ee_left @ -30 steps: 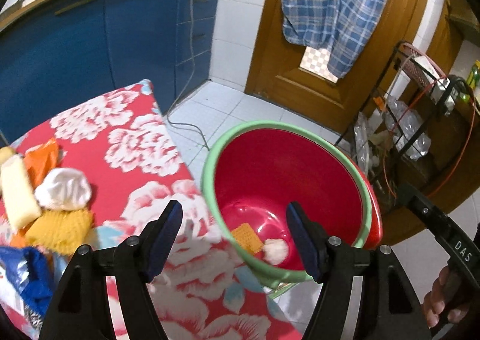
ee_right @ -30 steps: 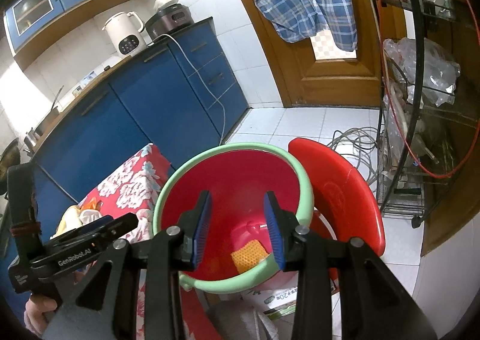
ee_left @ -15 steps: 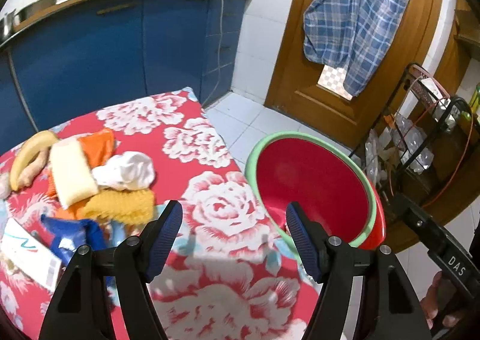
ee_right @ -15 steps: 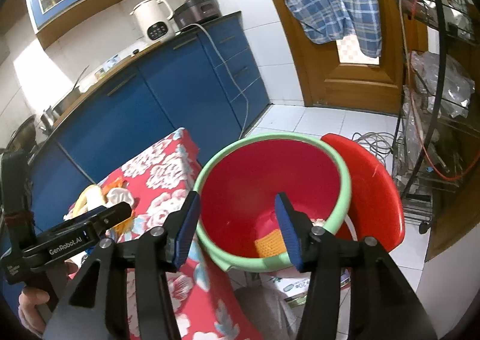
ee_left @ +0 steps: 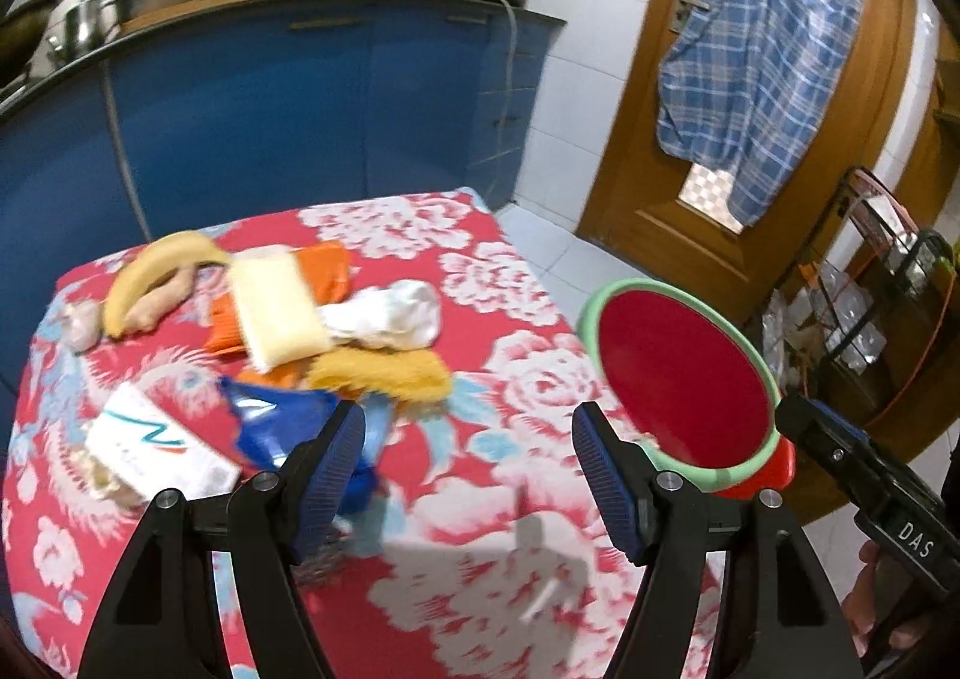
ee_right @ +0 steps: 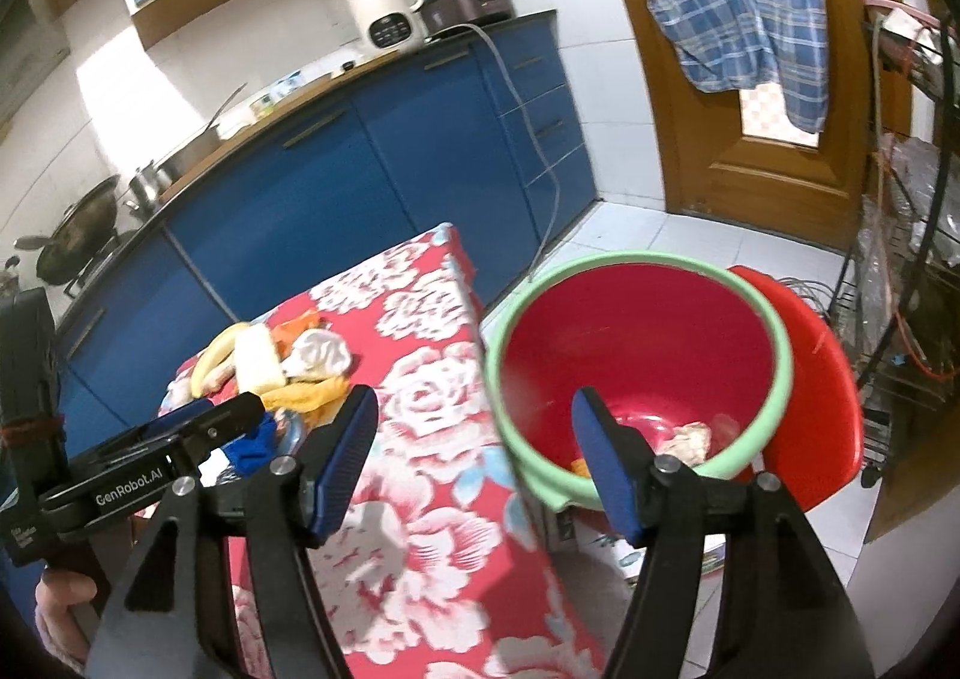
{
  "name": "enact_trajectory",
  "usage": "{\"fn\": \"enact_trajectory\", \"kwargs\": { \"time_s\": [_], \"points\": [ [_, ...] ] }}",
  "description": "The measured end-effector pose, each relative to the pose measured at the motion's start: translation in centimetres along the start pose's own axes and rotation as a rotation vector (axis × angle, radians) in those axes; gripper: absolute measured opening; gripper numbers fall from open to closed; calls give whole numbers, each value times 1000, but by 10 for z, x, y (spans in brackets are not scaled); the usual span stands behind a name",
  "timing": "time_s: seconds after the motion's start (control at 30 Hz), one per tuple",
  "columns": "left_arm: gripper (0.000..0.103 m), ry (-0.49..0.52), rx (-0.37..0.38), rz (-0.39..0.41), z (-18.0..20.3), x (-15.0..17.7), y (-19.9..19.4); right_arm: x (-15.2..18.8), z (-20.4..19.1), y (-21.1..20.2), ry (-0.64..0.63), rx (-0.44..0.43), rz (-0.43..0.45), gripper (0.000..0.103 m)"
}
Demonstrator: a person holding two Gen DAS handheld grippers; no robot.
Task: Collect trash
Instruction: 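Move both tools back over the table toward the remaining items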
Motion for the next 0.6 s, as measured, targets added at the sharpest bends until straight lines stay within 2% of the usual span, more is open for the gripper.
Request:
{"fn": "enact_trajectory", "kwargs": {
  "time_s": [0.6],
  "points": [
    [73,-214,-100,1,-124,33,-17,12,-73,44,-125,-41,-114,69]
  ]
}}
Point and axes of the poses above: each gripper's, at about its wrist camera, not at the fingertips, and y roughly the way its jaws point, z to its right, x to its underside, the point moved 8 cm from there along y, roughly the way its jaws point, and after that the axes turned 15 degrees about -z, right-handed, at the moved point
